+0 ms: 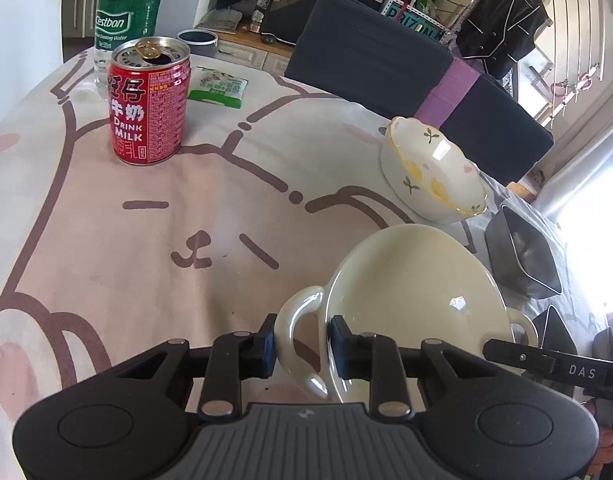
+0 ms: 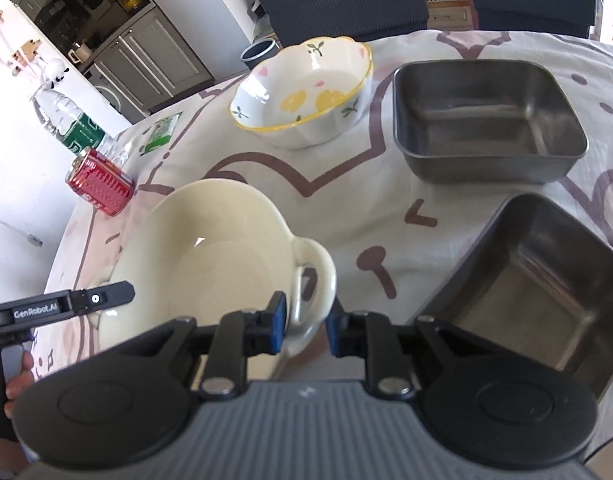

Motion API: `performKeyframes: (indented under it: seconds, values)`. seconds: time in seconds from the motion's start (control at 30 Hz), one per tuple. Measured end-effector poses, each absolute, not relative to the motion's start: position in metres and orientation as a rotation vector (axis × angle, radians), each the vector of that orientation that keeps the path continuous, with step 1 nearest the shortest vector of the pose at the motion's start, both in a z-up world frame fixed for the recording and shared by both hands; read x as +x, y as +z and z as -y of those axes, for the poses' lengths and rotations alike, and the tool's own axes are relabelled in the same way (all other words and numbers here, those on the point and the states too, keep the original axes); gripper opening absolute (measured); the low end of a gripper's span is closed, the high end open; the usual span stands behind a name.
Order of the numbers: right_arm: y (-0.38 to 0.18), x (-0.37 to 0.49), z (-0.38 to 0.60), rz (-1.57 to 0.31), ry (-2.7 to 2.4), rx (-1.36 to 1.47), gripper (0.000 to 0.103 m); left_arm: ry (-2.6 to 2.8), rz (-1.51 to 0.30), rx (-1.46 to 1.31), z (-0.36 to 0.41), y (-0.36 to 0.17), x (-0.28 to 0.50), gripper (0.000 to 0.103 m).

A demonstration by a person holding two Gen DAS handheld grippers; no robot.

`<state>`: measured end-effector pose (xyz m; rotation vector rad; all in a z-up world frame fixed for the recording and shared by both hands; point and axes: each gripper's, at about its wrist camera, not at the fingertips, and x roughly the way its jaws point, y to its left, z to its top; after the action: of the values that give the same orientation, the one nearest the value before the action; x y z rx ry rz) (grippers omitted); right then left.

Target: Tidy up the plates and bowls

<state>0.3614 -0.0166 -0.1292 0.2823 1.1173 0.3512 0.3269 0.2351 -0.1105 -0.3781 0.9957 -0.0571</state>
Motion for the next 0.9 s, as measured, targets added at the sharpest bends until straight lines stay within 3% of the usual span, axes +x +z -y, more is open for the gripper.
performKeyframes:
  seconds: [0.9]
  values:
    - [-0.131,0.369,0.021,-1.157,0.366,0.324,0.022,-0.181,-1.063,-0.453,-0.248,-0.125,0.336,0.025]
